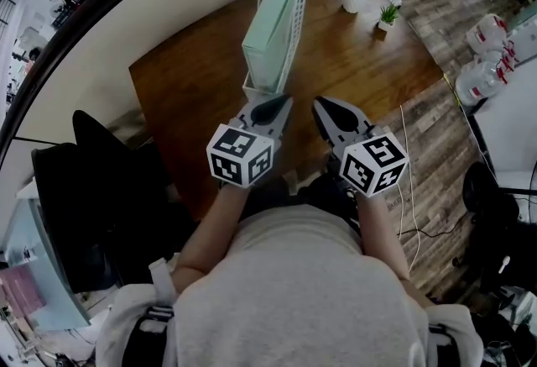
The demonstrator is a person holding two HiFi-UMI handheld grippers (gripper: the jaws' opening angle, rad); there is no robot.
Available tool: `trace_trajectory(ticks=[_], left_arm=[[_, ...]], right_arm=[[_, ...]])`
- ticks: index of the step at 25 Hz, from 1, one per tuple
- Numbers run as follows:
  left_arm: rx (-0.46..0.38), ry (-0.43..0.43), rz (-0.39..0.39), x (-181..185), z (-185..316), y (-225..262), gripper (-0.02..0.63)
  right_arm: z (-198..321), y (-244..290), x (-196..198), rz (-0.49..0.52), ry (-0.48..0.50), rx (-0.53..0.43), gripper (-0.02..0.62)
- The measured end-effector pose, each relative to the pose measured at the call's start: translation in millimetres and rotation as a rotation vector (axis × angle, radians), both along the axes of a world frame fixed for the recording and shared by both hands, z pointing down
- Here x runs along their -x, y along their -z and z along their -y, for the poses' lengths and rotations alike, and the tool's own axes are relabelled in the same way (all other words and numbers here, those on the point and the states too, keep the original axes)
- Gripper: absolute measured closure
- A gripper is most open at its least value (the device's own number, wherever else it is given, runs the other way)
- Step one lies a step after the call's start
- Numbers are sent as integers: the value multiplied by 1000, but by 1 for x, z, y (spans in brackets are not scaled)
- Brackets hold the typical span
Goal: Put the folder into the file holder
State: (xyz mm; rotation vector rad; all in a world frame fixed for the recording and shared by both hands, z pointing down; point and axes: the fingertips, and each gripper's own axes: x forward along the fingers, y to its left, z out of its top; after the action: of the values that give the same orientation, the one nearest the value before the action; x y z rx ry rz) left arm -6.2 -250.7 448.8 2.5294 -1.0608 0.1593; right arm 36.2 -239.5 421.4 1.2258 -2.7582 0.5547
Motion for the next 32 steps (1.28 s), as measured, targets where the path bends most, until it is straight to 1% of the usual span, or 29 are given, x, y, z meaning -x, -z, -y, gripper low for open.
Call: trace_trajectory(ticks=[4,9,20,27,32], left_arm=[[-4,-3,0,-1,-1,2,594],[-6,9,2,3,0,3,594],[-9,33,0,8,-2,6,594],[-11,16,4,1,-6,5,594],[-10,18,3,2,-3,5,594]], right_arm=[[-1,-1,-1,-1,1,2,586],[-2,-3,5,0,22,6,586],[-5,0,8,6,34,-8,586],[-6,2,8,9,43,-13,586],[-6,2,8,8,49,-20,587]])
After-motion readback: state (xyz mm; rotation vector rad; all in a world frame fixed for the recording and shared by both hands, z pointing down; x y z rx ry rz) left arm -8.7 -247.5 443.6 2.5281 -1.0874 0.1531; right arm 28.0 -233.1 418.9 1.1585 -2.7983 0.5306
